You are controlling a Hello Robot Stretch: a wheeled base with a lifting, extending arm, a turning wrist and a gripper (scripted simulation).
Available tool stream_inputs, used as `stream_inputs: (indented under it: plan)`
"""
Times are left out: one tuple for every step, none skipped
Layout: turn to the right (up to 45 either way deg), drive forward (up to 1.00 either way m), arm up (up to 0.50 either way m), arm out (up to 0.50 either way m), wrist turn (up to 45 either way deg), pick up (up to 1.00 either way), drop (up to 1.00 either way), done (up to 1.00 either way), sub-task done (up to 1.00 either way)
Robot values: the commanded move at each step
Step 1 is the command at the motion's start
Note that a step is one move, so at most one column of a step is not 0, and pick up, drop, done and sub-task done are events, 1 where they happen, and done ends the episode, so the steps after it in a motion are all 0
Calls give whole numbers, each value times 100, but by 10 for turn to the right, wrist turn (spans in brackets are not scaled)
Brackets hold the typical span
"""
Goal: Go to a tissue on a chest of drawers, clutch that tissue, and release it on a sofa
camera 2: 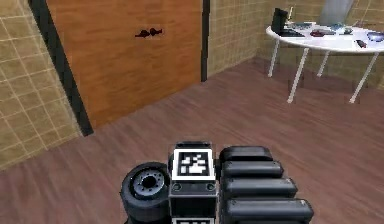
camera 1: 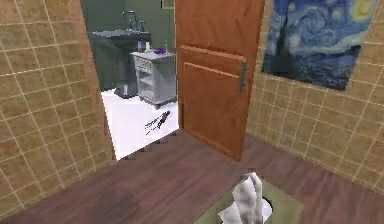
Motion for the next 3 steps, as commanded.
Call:
stream_inputs:
  plan:
    - [-390, 0, 0, 0, 0, 0, 0, 0, 0]
    - [0, 25, 0, 0, 0, 0, 0, 0, 0]
    - [-450, 0, 0, 0, 0, 0, 0, 0, 0]
